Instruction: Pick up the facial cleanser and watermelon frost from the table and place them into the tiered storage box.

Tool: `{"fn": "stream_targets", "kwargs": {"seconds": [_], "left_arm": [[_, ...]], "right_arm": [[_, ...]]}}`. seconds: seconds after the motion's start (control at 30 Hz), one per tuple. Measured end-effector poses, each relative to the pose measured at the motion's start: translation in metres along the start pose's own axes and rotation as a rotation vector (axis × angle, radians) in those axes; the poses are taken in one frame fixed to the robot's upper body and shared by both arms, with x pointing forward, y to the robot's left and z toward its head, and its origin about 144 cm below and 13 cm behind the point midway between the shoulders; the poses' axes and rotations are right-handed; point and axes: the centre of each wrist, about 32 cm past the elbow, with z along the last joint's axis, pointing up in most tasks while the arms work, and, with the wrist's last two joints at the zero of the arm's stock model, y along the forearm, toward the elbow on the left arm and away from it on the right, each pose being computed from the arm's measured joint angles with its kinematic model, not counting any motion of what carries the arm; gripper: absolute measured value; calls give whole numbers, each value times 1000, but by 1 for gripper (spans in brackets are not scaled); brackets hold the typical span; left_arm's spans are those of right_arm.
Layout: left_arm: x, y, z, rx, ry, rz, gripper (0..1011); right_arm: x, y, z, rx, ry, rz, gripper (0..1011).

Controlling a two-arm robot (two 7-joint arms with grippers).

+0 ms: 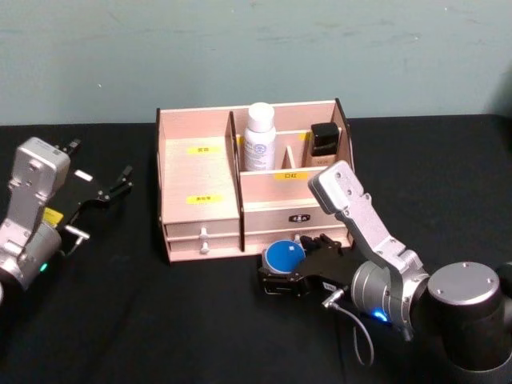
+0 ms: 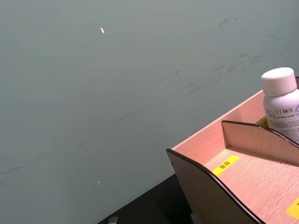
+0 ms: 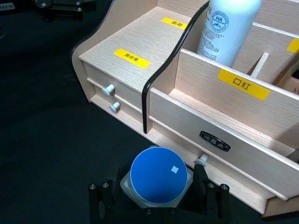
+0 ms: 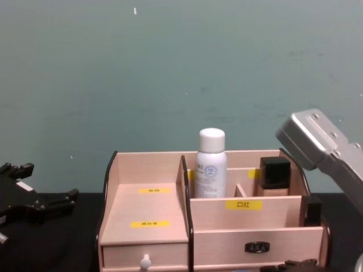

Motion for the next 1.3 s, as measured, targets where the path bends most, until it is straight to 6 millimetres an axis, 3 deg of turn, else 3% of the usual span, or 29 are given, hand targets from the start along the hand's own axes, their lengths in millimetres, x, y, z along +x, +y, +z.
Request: {"fn": "stream_targets", "kwargs": {"seconds": [0.77,1.03,1.13,1.3], "left_arm": [[0,0,0,0,0,0,1001],[0,0,0,0,0,0,1001],[0,0,0,0,0,0,1001],[0,0,0,0,0,0,1001]], "right_arm": [[0,3,0,-5,-7,3,997],[0,2,0,-5,-6,3,850],[0,2,0,-5,-6,3,738],[0,2,0,-5,-5,3,715]]}}
